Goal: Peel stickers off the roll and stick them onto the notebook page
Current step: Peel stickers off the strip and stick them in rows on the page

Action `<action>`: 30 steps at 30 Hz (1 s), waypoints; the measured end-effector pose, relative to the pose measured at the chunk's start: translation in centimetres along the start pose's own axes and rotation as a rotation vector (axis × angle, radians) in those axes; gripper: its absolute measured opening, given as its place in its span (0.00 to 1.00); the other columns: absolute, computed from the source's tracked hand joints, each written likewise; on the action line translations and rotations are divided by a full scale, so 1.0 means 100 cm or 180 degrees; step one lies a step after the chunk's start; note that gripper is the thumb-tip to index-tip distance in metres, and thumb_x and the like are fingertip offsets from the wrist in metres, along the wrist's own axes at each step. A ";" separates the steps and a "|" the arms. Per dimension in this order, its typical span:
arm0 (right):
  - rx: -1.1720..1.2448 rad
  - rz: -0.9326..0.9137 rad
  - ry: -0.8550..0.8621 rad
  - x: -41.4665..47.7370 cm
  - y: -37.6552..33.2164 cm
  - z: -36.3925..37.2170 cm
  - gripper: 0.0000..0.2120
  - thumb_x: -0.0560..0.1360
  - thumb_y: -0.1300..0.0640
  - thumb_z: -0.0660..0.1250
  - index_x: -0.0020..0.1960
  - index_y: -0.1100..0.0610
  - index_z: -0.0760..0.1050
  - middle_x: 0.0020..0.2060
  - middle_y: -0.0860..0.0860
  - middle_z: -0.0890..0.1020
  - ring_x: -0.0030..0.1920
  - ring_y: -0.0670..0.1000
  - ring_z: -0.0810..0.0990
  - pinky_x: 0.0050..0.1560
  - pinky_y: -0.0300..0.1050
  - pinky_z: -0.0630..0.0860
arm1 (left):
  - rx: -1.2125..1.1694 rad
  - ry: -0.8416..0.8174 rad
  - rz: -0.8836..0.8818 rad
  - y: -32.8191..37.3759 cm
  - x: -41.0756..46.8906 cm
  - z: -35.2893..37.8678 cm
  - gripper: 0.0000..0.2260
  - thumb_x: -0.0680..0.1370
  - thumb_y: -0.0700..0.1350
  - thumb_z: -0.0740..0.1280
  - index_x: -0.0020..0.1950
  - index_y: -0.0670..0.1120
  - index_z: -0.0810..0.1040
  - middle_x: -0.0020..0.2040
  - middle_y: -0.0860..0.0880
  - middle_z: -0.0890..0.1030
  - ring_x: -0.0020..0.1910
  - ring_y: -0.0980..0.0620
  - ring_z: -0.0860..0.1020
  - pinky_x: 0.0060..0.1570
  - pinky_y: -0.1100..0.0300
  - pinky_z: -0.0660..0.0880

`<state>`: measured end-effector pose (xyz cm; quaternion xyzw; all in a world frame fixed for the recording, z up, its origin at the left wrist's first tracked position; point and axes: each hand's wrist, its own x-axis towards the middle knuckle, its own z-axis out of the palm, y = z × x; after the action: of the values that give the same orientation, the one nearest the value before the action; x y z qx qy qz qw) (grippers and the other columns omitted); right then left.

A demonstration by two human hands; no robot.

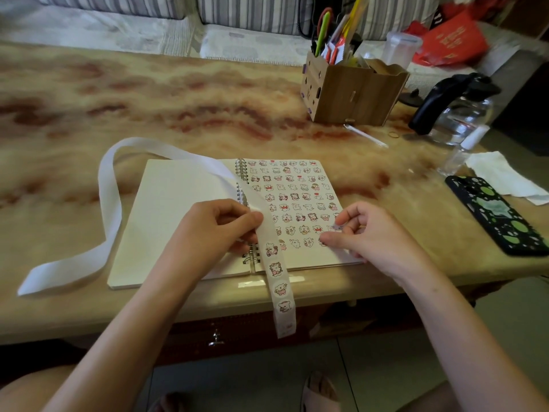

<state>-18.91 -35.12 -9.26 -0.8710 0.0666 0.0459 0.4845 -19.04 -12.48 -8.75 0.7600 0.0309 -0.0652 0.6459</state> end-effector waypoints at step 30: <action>0.0708 -0.0953 -0.0128 -0.039 -0.039 0.043 0.04 0.70 0.62 0.74 0.43 0.55 0.81 0.39 0.50 0.84 0.41 0.50 0.82 0.44 0.52 0.81 | -0.0170 0.0177 0.0416 0.008 -0.007 0.004 0.05 0.75 0.42 0.69 0.42 0.41 0.80 0.31 0.50 0.81 0.31 0.57 0.80 0.30 0.66 0.77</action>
<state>-22.21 -29.18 -7.72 -0.8112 -0.0689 -0.0169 0.5805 -19.61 -12.97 -7.94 0.7444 0.0008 -0.0009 0.6677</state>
